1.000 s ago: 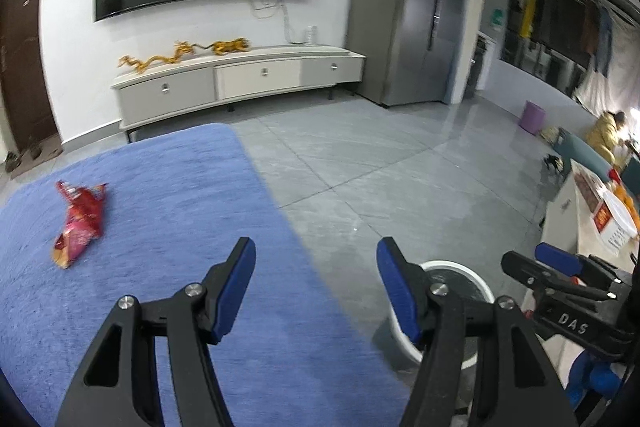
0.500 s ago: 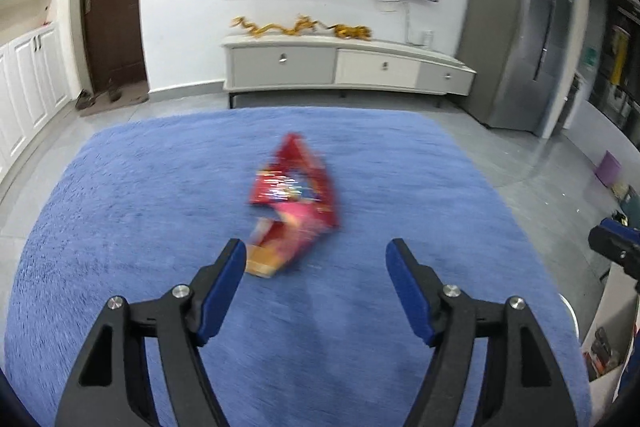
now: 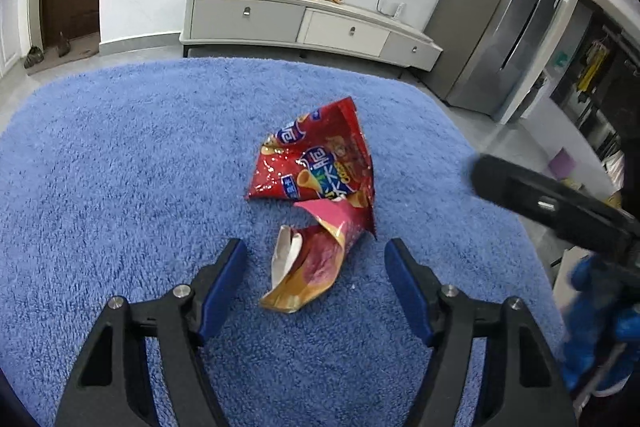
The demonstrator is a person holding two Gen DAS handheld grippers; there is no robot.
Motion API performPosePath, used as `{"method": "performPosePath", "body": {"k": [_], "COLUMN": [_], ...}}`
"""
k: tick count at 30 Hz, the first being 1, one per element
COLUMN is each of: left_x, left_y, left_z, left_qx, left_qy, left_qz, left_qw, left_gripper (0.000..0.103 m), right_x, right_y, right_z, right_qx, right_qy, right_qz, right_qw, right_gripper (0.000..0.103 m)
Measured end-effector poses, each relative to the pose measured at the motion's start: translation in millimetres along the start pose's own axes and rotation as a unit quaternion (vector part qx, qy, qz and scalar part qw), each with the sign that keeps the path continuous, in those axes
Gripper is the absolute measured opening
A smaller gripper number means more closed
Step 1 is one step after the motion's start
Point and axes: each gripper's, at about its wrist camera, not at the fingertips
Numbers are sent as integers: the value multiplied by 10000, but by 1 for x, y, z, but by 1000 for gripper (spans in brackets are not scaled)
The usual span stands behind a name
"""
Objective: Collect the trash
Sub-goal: 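Grasp the pink-gold wrapper with the left tool while the right tool grasps the red chip bag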
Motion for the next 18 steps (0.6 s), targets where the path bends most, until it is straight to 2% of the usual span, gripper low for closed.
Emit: {"method": "performPosePath", "body": {"k": [6, 9, 10, 12, 13, 14, 15, 18], "left_x": [5, 6, 6, 8, 8, 9, 9, 12], "left_y": [4, 4, 4, 5, 5, 6, 7, 10], "left_z": [-7, -12, -11, -11, -11, -9, -7, 0], "left_qx": [38, 104, 119, 142, 130, 109, 81, -34], "left_qy": [87, 150, 177, 207, 220, 218, 209, 142], "left_qz": [32, 31, 17, 10, 7, 10, 13, 47], "left_qw": [10000, 9998, 9998, 9997, 9997, 9997, 9997, 9999], "left_gripper": [58, 45, 38, 35, 33, 31, 31, 27], "right_x": [-42, -57, -59, -65, -66, -67, -68, -64], "right_y": [-12, -17, -18, -19, -20, -20, -21, -17], "right_z": [-5, -5, -5, -1, 0, 1, 1, 6], "right_qx": [-123, -69, -77, -159, -173, -158, -126, -145], "right_qy": [-588, -537, -548, -627, -653, -657, -625, -612], "right_qz": [-341, -439, -455, -501, -506, -515, -527, -468], "right_qw": [9976, 9976, 9974, 9966, 9964, 9964, 9966, 9969], "right_gripper": [70, 70, 70, 70, 61, 45, 35, 24]}}
Point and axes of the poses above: each gripper's, at about its wrist camera, not at the fingertips, and x roughly against the way its jaws point, z to its right, y to its underside, and after that the axes turned 2 degrees about x, right-handed
